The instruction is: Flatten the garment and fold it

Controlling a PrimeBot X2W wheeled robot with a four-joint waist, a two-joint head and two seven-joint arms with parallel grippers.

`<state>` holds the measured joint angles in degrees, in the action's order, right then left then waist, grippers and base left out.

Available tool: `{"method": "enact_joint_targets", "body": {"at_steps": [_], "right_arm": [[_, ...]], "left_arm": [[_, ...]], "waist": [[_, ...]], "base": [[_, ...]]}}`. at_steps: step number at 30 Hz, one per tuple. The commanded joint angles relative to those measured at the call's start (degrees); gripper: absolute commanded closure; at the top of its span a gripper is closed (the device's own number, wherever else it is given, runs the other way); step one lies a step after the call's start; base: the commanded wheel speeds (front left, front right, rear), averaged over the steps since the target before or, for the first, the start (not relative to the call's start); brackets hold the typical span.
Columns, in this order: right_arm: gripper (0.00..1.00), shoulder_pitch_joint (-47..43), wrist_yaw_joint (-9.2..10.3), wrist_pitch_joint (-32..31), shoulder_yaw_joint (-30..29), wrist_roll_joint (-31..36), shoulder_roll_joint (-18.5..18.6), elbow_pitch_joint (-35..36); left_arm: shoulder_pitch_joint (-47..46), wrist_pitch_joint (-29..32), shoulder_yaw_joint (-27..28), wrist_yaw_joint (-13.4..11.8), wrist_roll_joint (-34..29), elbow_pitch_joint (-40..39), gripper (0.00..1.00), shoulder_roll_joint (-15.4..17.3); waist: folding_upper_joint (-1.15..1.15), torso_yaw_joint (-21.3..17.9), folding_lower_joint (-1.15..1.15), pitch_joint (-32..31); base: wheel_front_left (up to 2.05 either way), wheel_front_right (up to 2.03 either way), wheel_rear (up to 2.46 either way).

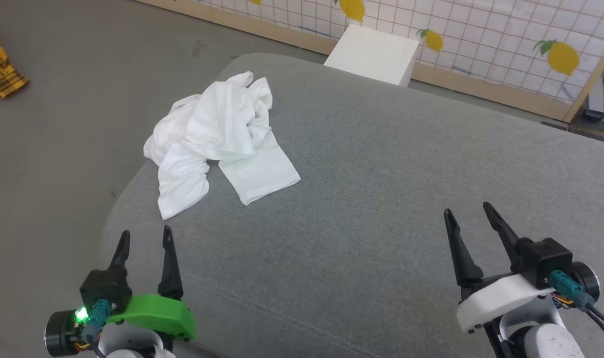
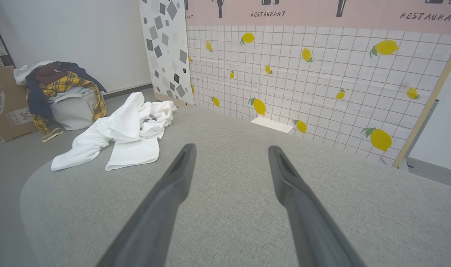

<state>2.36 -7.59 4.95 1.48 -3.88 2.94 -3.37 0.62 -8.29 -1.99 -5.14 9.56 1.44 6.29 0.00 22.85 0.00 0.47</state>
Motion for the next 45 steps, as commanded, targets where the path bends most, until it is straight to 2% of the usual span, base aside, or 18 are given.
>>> {"method": "enact_joint_targets", "body": {"at_steps": [1, 16, 35, 39, 45], "right_arm": [[0.0, 0.9, 0.06, 0.5, 0.0, -0.4, 0.0, -0.2], [0.0, 1.5, 0.07, 1.5, 0.4, -1.4, 0.0, -0.9], [0.0, 2.6, 0.09, 2.5, 0.6, -2.4, -0.1, -1.4], [0.0, 3.3, 0.09, 2.4, 0.8, -2.4, -0.1, -1.2], [0.0, 6.4, 0.09, 1.3, 0.7, -0.5, -0.1, 0.7]], "left_arm": [[0.8, -0.6, -0.1, -0.4, 0.7, 0.2, 0.0, 0.6], [1.1, -0.4, -1.2, -2.1, 2.6, 1.4, 0.0, 1.5], [0.2, -2.5, -2.1, -3.7, 5.8, 2.3, 0.0, 2.6], [-1.4, -2.5, -2.2, -3.2, 7.5, 2.5, 0.0, 2.7], [-10.9, 0.2, -2.5, 0.1, 11.0, 4.1, 0.0, 4.6]], "waist": [[0.0, 0.8, 0.0, 0.2], [0.0, 4.6, 0.0, 0.4], [0.0, 7.1, 0.0, 1.4], [0.0, 6.8, 0.0, 2.6], [0.0, 5.7, 0.0, 7.6]], "base": [[0.0, 0.0, 0.0], [0.0, 0.0, 0.0], [0.0, 0.0, 0.0], [0.0, 0.0, 0.0], [0.0, 0.0, 0.0]]}}
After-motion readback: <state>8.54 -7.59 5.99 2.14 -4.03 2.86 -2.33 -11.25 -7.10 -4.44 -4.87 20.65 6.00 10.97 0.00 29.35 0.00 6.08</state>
